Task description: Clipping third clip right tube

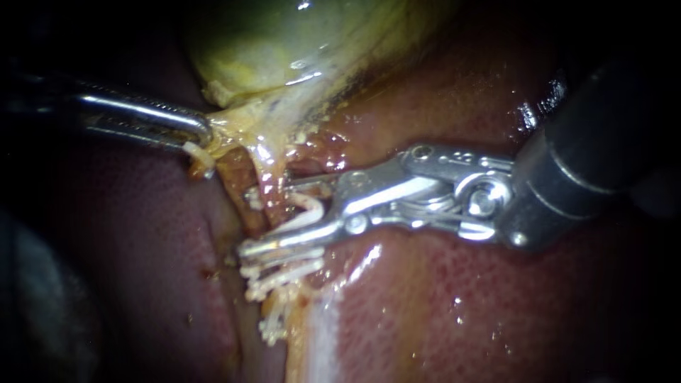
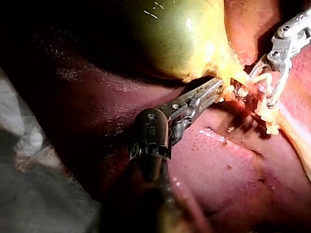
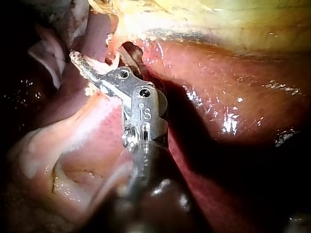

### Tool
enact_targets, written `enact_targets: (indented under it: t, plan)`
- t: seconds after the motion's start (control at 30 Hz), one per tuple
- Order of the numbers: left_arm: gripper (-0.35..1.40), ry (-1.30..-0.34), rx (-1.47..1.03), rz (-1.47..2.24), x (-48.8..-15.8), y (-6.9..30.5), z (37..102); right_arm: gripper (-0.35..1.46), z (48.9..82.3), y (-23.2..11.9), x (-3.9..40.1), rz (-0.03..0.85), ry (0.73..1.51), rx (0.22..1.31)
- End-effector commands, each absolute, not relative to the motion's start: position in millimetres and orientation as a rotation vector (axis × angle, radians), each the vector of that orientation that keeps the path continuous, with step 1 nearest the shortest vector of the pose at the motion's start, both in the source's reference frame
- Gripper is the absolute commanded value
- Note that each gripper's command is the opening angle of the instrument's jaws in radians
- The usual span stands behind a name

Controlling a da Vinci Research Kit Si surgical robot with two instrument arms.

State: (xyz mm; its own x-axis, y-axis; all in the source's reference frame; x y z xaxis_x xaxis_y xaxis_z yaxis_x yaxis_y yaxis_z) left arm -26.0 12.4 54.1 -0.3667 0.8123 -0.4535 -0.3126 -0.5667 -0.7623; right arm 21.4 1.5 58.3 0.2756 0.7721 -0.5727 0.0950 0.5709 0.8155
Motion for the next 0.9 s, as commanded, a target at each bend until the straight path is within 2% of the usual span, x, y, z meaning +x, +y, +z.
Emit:
enact_targets:
  t: [0.03, 0.37, 0.9]
  plan:
    - [-0.35, -0.747, -1.105, 1.991, -26.0, 12.3, 54.1, 0.50, 58.5, 1.3, 21.8, 0.548, 1.230, 0.885]
    - [-0.35, -0.747, -1.104, 1.991, -26.1, 12.3, 54.1, 0.50, 59.2, 1.4, 23.3, 0.614, 1.300, 0.919]
    - [-0.35, -0.750, -1.101, 1.987, -25.9, 12.4, 54.2, 0.49, 57.0, 4.2, 22.6, 0.654, 1.350, 0.934]
